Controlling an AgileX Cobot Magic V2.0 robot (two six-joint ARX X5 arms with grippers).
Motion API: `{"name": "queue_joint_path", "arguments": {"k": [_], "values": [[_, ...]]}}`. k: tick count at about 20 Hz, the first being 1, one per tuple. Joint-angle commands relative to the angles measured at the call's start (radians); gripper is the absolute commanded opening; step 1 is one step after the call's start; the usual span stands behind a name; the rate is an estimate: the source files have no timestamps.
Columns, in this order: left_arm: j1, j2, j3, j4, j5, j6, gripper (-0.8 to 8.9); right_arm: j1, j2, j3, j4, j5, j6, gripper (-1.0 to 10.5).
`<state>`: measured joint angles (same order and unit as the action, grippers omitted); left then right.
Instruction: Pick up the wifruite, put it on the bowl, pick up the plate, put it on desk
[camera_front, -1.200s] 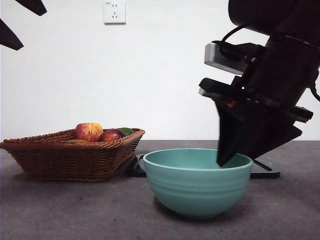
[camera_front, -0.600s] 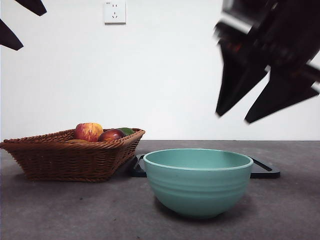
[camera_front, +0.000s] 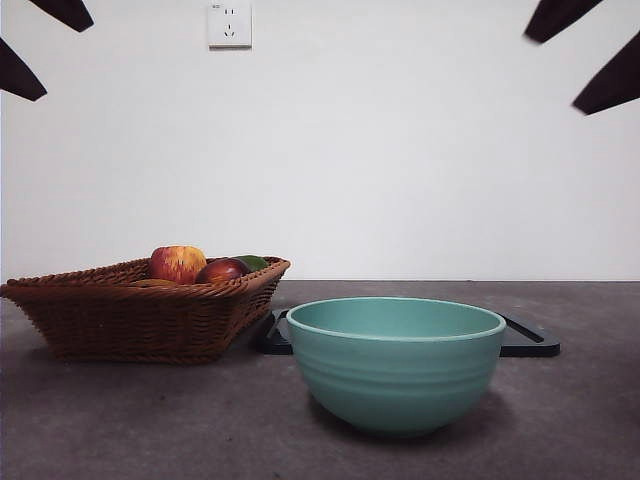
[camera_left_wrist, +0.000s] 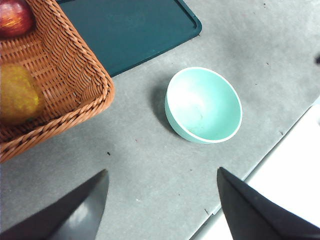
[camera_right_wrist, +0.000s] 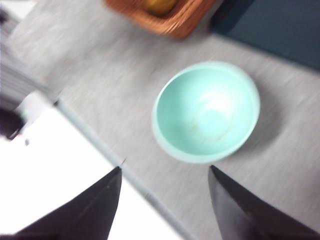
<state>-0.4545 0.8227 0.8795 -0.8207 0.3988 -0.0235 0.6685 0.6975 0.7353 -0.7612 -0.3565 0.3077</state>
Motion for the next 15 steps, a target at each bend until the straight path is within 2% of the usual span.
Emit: {"name": "queue_joint_path", "arguments": {"k": [1,11,12,13,14,15], "values": [[-0.005,0.005,0.016,0.004,0.006,0.012,3.40,0.009,-0.014,0.017,-0.035,-0.013,-0.006,2.8],[-0.005,0.006,0.016,0.004,0.006,0.012,3.39,0.009,-0.013,0.017,-0.047,-0.010,-0.010,2.7],[-0.005,0.005,0.016,0.004,0.006,0.012,3.06,0.009,-0.013,0.017,-0.048,-0.010,-0.012,2.6],[-0.005,0.006,0.016,0.004,0.006,0.012,2.00,0.009,-0.013,0.017,-0.048,-0.010,-0.012,1.9],[-0.005,0.006,0.016,0.004,0.006,0.012,0.68,0.009,-0.013,0.017,-0.048,-0.010,-0.013,0.5],[-0.005,0.006,0.016,0.004,0.006,0.011,0.11,0.009,-0.013,0.017,-0.048,-0.010,-0.021,0.1]]}}
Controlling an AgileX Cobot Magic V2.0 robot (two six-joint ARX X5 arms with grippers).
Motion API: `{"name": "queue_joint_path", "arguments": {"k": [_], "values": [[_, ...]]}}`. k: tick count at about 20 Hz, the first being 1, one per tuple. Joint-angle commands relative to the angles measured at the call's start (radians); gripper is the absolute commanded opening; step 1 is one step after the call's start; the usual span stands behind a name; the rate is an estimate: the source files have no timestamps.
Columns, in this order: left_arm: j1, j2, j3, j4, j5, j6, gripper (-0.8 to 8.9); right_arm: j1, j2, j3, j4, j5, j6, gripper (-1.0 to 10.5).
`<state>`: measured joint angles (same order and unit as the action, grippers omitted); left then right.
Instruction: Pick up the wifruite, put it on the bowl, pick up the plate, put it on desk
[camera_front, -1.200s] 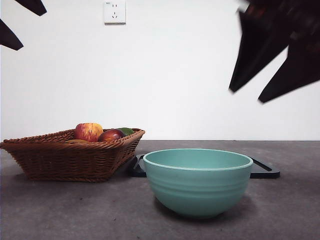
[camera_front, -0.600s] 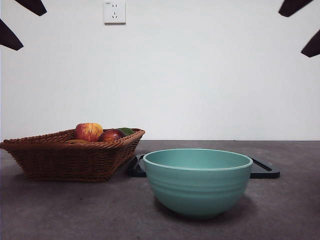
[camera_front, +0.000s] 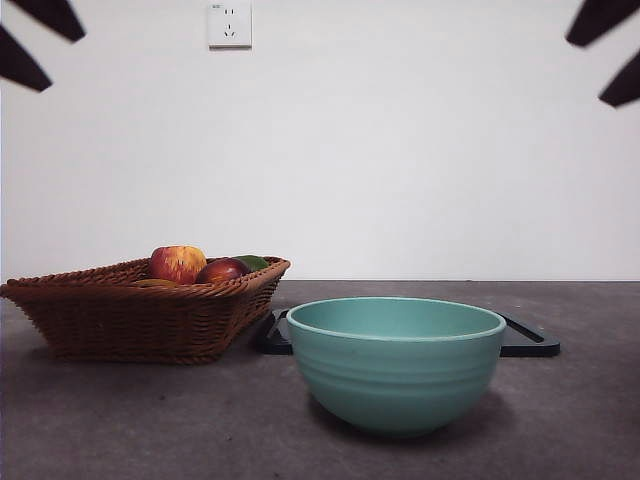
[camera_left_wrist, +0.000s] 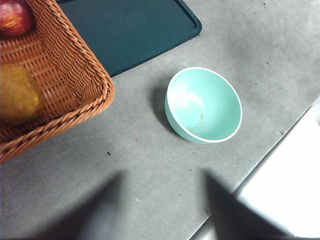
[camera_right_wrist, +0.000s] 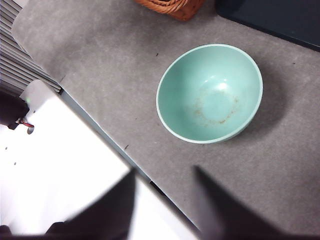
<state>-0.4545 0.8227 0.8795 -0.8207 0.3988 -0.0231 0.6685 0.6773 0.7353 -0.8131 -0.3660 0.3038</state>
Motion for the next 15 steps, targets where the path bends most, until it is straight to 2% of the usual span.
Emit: {"name": "queue_joint_path", "arguments": {"k": [1,15], "values": [[-0.005,0.006,0.016,0.004,0.006,0.011,0.15,0.009,0.007,0.017,0.004,0.000,-0.025,0.1],[-0.005,0.005,0.016,0.005,0.006,0.011,0.16,0.009,0.007,0.017,0.017,0.002,-0.024,0.1]]}}
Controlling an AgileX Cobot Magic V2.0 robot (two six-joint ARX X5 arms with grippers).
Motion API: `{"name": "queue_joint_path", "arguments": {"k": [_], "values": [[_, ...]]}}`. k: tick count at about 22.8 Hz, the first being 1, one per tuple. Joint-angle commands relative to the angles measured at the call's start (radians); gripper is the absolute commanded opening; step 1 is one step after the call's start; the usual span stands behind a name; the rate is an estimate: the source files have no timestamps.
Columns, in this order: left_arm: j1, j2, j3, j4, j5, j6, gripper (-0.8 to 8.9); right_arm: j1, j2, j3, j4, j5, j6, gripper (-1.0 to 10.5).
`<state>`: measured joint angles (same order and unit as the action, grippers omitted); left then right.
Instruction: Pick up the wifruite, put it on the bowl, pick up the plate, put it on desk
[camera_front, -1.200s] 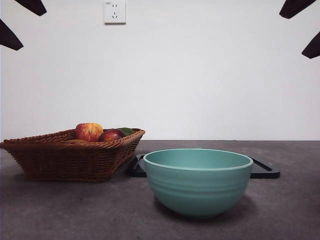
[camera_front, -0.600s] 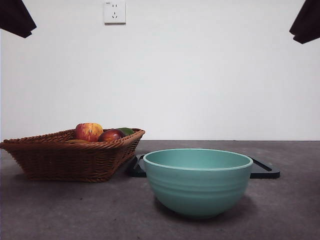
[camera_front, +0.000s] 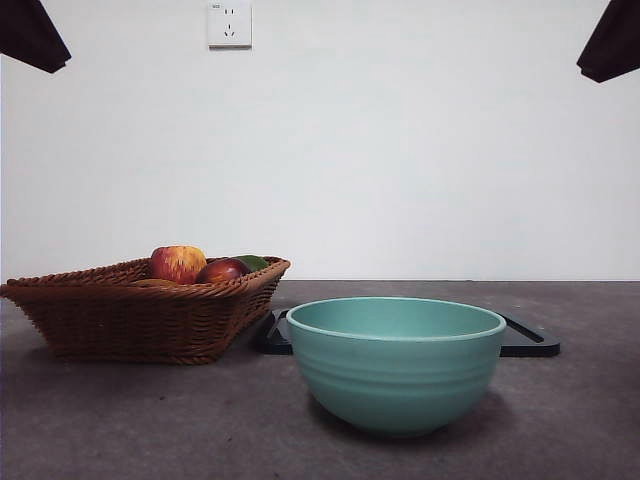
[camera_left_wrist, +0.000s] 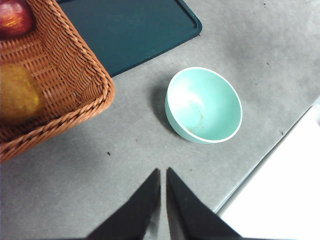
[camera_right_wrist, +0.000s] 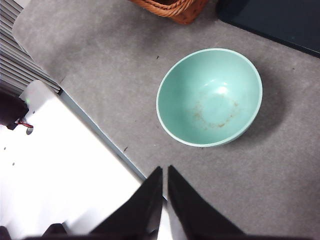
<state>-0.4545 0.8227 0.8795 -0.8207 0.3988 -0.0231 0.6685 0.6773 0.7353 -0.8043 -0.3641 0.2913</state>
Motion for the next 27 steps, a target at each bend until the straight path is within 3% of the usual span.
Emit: {"name": "queue_joint_path", "arguments": {"k": [1,7,10,15,19,27], "values": [[-0.005,0.005,0.016,0.005,0.006,0.011,0.16,0.009,0.007,0.017,0.008,0.000,-0.011,0.1],[0.000,-0.039,0.016,0.011,0.000,0.041,0.16,0.009,0.007,0.017,0.008,0.000,-0.011,0.1],[0.078,-0.145,0.009,0.136,-0.021,0.089,0.16,0.009,0.007,0.017,0.008,0.000,-0.011,0.1],[0.334,-0.370,-0.078,0.502,-0.256,0.090,0.16,0.009,0.007,0.017,0.009,0.000,-0.011,0.1],[0.452,-0.537,-0.251,0.593,-0.438,0.090,0.16,0.009,0.007,0.017,0.010,0.000,-0.011,0.1],[0.525,-0.725,-0.530,0.612,-0.483,0.060,0.16,0.009,0.007,0.017,0.011,0.000,-0.011,0.1]]}}
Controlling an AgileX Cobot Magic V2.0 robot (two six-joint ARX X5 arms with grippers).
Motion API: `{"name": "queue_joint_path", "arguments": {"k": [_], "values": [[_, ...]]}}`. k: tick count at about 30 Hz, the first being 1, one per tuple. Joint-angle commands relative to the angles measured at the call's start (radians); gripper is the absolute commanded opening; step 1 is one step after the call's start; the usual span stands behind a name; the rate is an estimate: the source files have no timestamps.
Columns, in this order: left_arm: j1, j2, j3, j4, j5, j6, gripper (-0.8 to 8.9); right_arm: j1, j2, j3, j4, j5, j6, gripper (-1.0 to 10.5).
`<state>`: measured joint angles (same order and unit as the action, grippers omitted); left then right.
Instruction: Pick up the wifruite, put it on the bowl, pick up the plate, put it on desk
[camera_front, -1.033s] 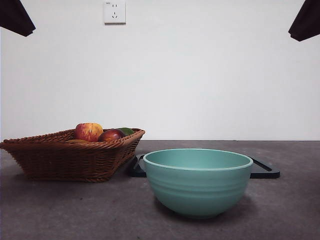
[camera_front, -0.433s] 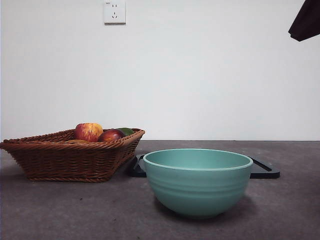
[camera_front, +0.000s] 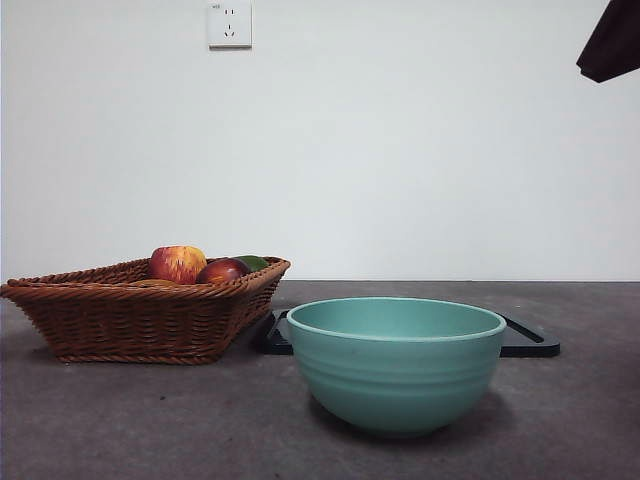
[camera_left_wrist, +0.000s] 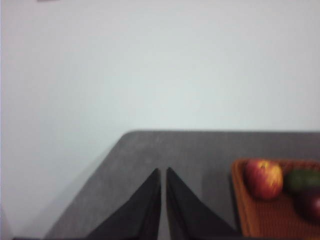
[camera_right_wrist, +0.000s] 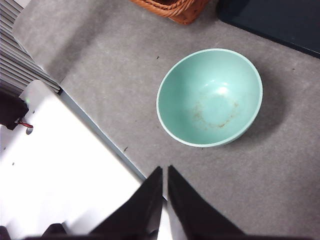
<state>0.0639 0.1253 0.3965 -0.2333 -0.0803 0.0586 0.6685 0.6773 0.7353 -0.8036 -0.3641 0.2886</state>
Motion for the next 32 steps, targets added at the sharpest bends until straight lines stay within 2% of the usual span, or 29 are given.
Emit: {"name": "queue_joint_path", "arguments": {"k": [1,6,15,32], "values": [[0.010,-0.045,-0.075,0.024,-0.003,-0.029,0.16,0.009,0.007,0.017,0.010,0.000,-0.008,0.1],[0.015,-0.121,-0.212,0.021,-0.003,-0.079,0.16,0.009,0.007,0.017,0.010,0.000,-0.008,0.1],[0.014,-0.122,-0.329,0.018,-0.003,-0.137,0.16,0.009,0.007,0.017,0.011,0.000,-0.009,0.1],[0.014,-0.122,-0.373,0.021,-0.002,-0.161,0.16,0.009,0.007,0.017,0.011,0.000,-0.009,0.1]]}}
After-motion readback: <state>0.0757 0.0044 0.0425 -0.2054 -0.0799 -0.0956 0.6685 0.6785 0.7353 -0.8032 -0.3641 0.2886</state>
